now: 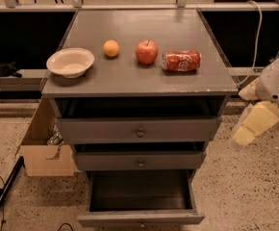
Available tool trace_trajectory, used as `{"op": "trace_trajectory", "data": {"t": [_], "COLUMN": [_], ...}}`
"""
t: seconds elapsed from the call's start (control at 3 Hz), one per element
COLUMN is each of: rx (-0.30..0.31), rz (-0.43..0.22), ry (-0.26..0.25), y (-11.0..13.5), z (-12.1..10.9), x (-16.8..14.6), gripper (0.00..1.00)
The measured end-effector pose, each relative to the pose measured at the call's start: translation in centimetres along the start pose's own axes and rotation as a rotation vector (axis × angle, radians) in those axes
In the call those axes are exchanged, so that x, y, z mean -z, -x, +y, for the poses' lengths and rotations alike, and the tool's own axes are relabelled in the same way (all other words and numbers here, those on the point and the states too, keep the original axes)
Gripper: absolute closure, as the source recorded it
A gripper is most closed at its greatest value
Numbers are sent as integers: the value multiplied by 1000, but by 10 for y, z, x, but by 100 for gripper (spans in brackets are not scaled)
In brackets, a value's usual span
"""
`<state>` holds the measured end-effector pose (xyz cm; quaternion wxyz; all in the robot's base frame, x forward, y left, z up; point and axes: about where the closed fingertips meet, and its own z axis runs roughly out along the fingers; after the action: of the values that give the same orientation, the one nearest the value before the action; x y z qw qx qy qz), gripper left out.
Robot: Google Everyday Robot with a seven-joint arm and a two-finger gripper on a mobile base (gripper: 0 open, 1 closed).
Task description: Close bottom drawer
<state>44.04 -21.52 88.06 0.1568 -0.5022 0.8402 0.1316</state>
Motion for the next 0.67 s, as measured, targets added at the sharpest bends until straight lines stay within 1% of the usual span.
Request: {"op": "trace_trajectory", "data": {"t": [0.33,0.67], "rx": [-82,-86], "rz": [7,21], "ry": [120,132], "y": [-8,-13], "z": [13,18], "x": [-66,-71], "gripper": [0,0]}}
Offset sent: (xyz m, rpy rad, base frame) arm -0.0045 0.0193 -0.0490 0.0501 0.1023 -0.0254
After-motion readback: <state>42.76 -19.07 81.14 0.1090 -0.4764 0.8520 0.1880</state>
